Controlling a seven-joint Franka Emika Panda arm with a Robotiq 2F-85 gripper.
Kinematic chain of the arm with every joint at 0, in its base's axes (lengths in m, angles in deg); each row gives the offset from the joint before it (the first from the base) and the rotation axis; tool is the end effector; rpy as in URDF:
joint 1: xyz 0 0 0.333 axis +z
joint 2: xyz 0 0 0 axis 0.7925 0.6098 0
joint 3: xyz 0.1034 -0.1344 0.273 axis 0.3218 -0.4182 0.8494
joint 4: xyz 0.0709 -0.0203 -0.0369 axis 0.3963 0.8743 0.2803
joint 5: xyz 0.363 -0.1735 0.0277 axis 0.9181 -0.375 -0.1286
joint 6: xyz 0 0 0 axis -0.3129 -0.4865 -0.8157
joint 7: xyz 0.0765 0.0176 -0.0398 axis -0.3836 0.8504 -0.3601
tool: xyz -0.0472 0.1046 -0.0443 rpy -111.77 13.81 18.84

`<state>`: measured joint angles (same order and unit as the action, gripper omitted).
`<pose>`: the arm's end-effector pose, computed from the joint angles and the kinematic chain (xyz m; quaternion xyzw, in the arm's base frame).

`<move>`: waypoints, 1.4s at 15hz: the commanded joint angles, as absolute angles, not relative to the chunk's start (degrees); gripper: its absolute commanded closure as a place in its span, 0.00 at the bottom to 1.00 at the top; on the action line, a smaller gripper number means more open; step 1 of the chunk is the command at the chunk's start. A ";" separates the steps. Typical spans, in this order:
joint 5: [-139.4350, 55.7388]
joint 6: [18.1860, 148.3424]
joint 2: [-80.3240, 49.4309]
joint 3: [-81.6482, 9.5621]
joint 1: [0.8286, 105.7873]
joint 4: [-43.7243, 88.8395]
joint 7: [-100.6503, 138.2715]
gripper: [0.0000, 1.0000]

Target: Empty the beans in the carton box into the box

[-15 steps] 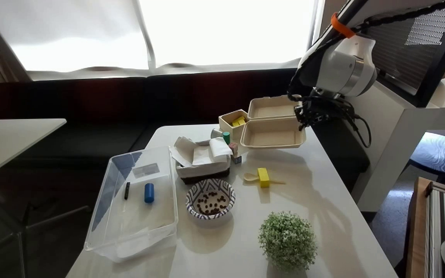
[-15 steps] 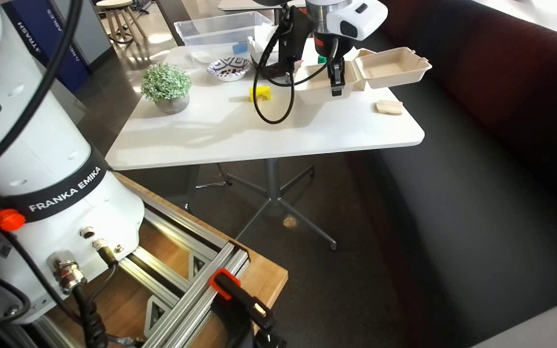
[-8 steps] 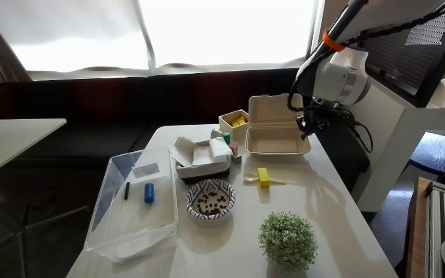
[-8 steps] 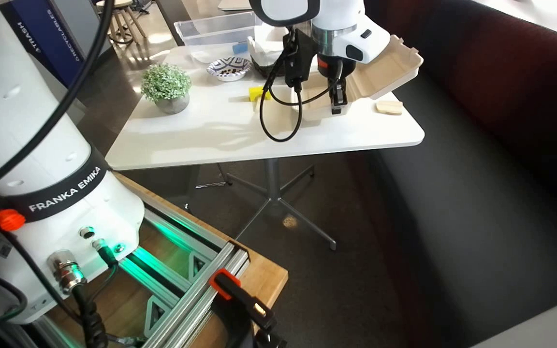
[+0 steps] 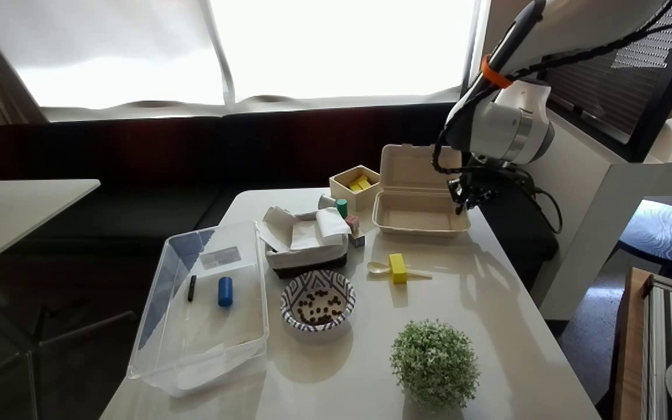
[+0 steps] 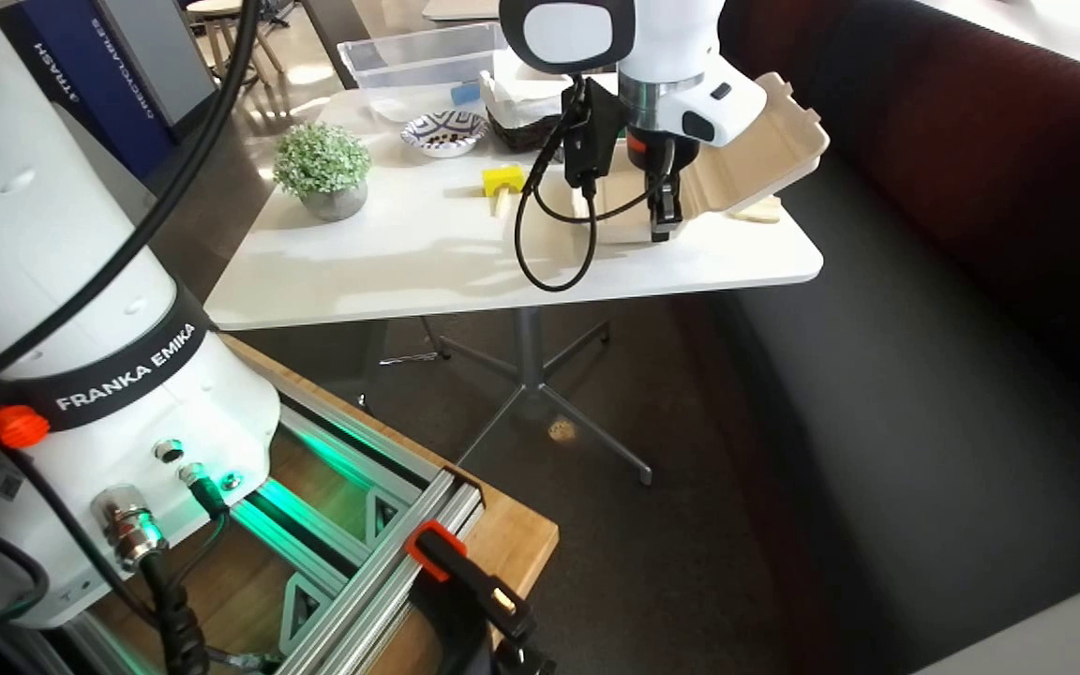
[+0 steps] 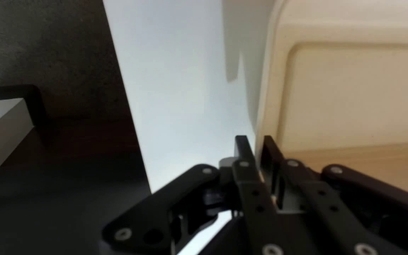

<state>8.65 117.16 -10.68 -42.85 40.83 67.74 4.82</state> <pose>0.4454 -0.2387 0.1572 -0.8687 0.4793 -0.1116 0.0558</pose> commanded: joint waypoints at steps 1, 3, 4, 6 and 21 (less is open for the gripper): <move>8.61 115.43 -11.71 -42.59 40.41 67.81 4.25 0.54; 7.57 114.80 -14.23 -43.24 41.09 69.40 4.65 0.38; 7.23 115.13 -15.53 -43.46 41.45 70.21 4.85 0.32; 6.65 115.42 -18.55 -43.73 41.94 71.95 4.85 0.16; -23.99 117.11 -30.99 -48.64 43.12 82.16 35.67 0.00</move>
<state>-24.26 117.11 -31.08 -50.72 45.20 82.25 35.98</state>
